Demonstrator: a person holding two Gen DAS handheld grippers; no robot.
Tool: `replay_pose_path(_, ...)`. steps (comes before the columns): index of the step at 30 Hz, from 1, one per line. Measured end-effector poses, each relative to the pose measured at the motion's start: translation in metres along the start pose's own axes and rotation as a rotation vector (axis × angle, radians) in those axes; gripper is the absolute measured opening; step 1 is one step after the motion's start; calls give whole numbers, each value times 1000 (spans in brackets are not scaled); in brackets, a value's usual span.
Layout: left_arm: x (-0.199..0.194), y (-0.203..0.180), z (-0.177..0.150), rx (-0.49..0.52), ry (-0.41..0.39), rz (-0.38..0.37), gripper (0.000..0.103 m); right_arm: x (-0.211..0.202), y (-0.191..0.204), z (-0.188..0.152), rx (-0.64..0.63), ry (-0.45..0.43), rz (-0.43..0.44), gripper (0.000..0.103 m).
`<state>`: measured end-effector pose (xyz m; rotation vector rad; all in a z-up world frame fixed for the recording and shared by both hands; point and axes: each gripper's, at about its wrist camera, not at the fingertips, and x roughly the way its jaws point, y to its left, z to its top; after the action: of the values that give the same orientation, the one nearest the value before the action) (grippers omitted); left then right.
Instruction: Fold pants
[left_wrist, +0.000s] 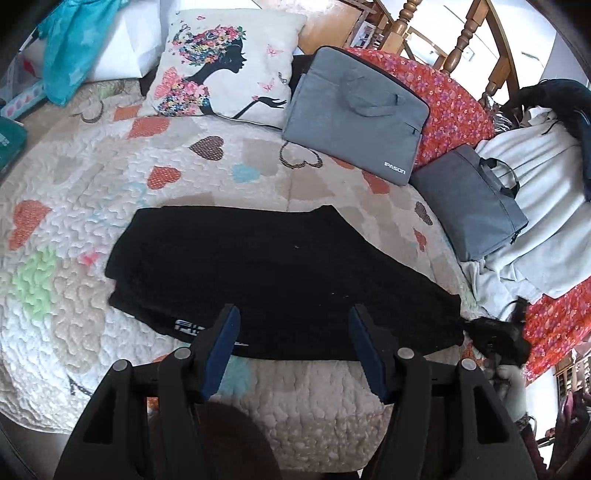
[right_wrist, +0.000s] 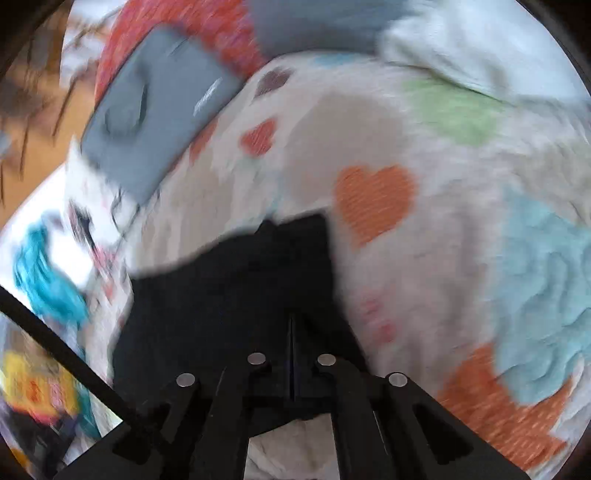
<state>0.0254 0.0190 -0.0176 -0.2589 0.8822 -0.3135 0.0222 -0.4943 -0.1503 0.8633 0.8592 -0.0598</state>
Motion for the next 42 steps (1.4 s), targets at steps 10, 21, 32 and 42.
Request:
replay_pose_path(10,22,-26,-5,27,62,-32,61,27,18,34,-159,115,98,69)
replay_pose_path(21,28,-24,4,33,54,11,61,28,50,38,-286,37,-88,30)
replay_pose_path(32,51,-63,12,144,100,-48,61,-41,5,28,-89,-94,-29,42)
replay_pose_path(42,161,-209,30,512,323,-240,61,-20,-4,-46,-83,81,163,48)
